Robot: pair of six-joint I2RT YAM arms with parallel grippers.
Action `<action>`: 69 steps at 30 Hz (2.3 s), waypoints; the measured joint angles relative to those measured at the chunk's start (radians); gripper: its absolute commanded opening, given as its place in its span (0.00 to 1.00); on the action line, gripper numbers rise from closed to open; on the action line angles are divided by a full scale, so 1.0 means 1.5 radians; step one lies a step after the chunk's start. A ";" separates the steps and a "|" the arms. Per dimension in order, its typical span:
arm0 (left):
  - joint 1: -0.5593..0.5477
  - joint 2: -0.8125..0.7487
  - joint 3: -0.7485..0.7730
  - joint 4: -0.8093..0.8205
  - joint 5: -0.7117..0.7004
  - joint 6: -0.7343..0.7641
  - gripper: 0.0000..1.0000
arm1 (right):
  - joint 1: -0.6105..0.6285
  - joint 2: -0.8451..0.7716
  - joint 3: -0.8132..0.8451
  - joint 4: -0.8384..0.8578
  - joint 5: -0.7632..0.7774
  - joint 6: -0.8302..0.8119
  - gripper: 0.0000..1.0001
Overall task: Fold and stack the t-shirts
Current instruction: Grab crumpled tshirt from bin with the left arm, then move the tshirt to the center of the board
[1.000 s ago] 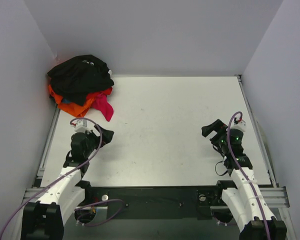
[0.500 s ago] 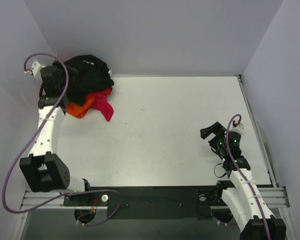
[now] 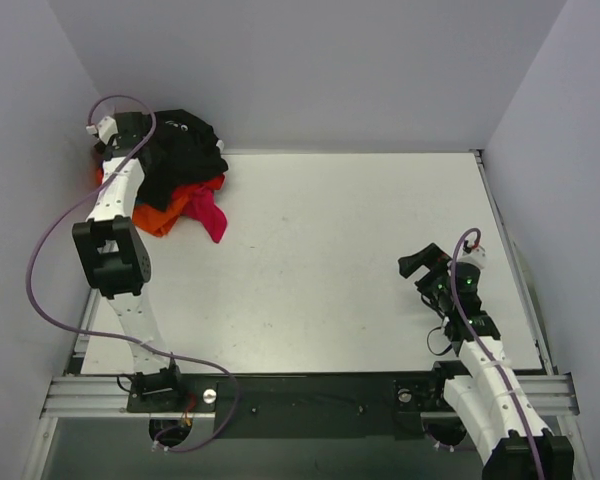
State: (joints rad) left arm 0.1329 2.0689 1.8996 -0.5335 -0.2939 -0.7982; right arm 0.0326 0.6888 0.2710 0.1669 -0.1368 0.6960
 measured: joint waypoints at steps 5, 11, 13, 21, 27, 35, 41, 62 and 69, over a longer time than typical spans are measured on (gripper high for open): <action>-0.002 0.086 0.131 -0.076 -0.006 0.037 0.00 | 0.006 0.012 0.000 0.004 0.001 0.001 0.99; -0.045 0.035 0.136 -0.110 -0.081 0.083 0.00 | 0.013 0.023 0.000 0.007 0.006 0.001 0.98; -0.074 -0.017 0.106 -0.103 -0.097 0.100 0.00 | 0.016 0.028 0.000 0.007 0.008 0.000 0.98; -0.350 -0.198 0.083 -0.047 -0.109 0.160 0.00 | 0.023 0.036 0.000 0.006 0.023 0.000 0.98; -0.468 -0.125 0.329 -0.086 0.017 0.178 0.00 | 0.026 0.024 0.014 -0.018 0.040 -0.004 0.99; -0.418 -0.266 0.206 -0.032 0.076 0.168 0.10 | 0.027 -0.007 0.058 -0.059 0.054 -0.013 0.99; -0.302 -0.515 -0.301 0.104 0.085 0.102 0.86 | 0.081 0.046 0.099 -0.102 0.086 -0.037 0.97; -0.415 -0.542 -0.670 0.217 0.042 0.134 0.77 | 0.141 0.444 0.313 -0.228 0.223 -0.026 0.62; -0.415 -0.480 -0.661 0.253 0.055 0.141 0.74 | 0.149 0.530 0.329 -0.216 0.163 -0.029 0.48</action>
State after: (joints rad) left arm -0.4896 1.3491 0.9085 -0.1547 -0.2111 -0.5865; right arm 0.2558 1.4834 0.7639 -0.1570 0.1070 0.6529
